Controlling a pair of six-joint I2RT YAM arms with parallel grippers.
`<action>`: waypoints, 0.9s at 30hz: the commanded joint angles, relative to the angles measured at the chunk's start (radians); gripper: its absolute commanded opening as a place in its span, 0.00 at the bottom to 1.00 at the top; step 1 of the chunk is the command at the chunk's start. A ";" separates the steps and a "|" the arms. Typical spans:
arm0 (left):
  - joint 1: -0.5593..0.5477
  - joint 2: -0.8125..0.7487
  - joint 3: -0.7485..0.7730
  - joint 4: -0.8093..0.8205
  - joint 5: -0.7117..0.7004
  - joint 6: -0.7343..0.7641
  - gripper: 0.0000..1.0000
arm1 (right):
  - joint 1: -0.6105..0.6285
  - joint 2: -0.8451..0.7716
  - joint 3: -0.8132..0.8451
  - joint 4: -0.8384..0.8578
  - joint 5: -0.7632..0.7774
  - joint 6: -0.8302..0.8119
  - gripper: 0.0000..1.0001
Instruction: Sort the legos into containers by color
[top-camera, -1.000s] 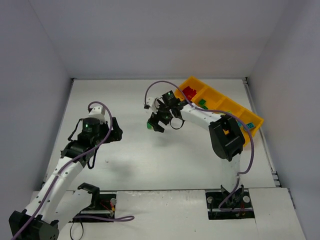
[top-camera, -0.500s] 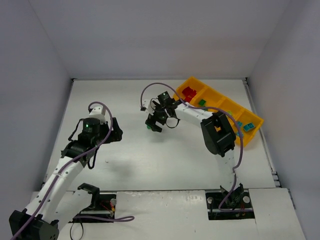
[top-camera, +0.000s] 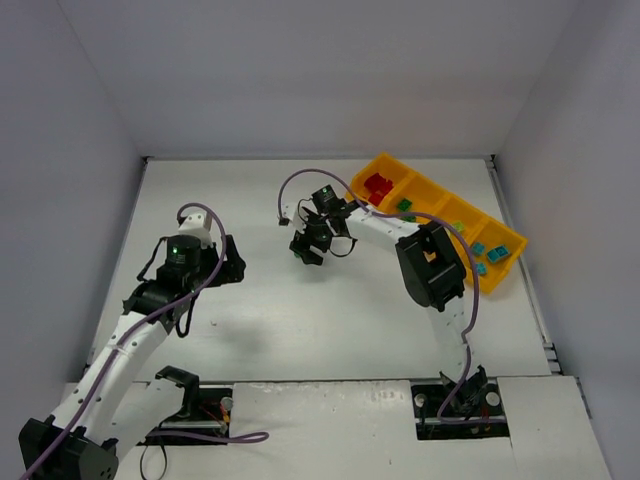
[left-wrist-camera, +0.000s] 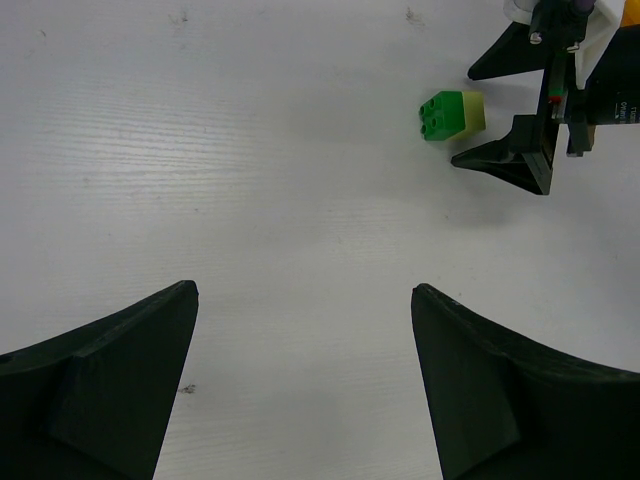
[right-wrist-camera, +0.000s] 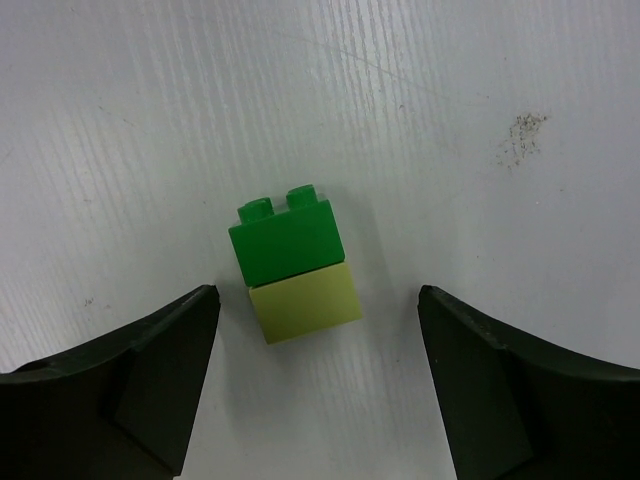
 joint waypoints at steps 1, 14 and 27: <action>-0.002 0.001 0.033 0.038 -0.010 0.015 0.81 | 0.003 -0.007 0.029 -0.004 -0.012 -0.018 0.75; -0.002 0.001 0.034 0.038 -0.006 0.017 0.81 | 0.000 -0.020 -0.009 -0.004 -0.020 0.024 0.34; 0.001 -0.005 0.082 0.101 0.204 -0.052 0.81 | 0.055 -0.328 -0.219 0.071 0.003 0.194 0.00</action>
